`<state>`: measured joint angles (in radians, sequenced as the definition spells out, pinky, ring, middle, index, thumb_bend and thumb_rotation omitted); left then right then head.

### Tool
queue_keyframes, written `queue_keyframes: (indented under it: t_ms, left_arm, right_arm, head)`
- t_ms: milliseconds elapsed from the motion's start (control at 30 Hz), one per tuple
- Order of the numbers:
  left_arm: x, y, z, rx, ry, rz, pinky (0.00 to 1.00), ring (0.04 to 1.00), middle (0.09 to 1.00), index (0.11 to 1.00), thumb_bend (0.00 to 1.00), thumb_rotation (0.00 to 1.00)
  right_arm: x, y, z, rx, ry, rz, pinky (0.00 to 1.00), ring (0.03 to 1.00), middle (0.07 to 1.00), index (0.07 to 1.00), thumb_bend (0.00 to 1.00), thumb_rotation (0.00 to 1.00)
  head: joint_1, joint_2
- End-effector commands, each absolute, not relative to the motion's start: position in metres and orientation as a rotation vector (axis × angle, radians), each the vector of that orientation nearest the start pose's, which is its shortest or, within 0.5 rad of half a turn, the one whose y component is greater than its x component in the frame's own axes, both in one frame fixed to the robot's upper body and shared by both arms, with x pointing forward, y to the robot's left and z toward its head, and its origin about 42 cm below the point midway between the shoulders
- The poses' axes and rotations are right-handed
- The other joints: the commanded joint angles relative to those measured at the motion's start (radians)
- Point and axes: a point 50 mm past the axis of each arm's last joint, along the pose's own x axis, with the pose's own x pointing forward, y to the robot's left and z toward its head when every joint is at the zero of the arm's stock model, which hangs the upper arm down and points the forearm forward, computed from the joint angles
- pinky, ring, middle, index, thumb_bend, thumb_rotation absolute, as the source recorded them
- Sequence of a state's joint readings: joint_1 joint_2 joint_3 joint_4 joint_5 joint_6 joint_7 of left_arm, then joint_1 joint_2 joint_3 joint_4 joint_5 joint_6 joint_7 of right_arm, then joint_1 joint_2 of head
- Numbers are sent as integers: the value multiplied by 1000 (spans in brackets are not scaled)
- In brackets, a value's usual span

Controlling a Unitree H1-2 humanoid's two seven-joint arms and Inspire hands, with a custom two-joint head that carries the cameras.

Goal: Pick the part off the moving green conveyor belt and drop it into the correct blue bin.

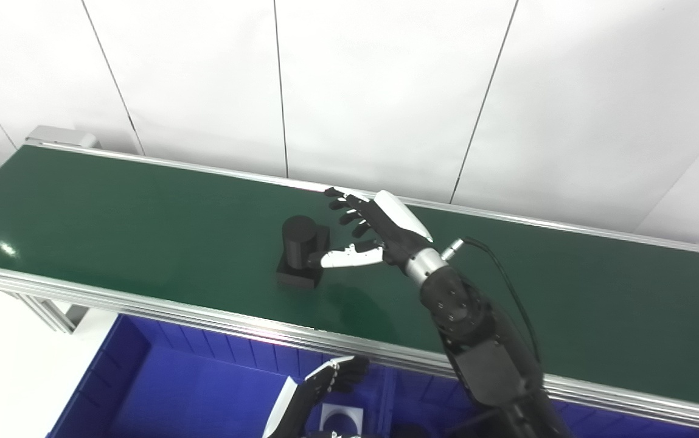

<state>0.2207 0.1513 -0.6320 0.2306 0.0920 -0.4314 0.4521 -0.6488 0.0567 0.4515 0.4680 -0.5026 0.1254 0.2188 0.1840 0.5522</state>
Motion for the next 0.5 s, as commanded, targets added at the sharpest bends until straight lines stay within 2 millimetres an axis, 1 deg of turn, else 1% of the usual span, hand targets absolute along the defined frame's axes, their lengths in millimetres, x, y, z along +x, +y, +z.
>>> queue_keyframes:
  t_ms: [0, 67, 167, 467]
  left_arm:
    - [149, 129, 13, 77, -44, -174, 688, 734, 755, 751, 856, 322]
    - [149, 127, 12, 70, -40, -175, 693, 734, 754, 749, 852, 307]
    - [149, 124, 13, 67, -42, -168, 688, 725, 745, 744, 852, 295]
    - [147, 117, 14, 72, -53, -169, 675, 721, 743, 738, 868, 304]
  right_arm:
    - [434, 4, 201, -755, -228, 683, 646, 799, 882, 912, 799, 409]
    - [438, 9, 197, -769, -213, 678, 655, 817, 906, 918, 806, 400]
    - [443, 15, 192, -796, -191, 671, 669, 835, 919, 924, 817, 403]
    - [453, 28, 175, -922, -187, 645, 703, 838, 908, 918, 836, 381]
  head:
    - [1, 0]
    - [2, 1]
    - [4, 2]
    - [15, 9]
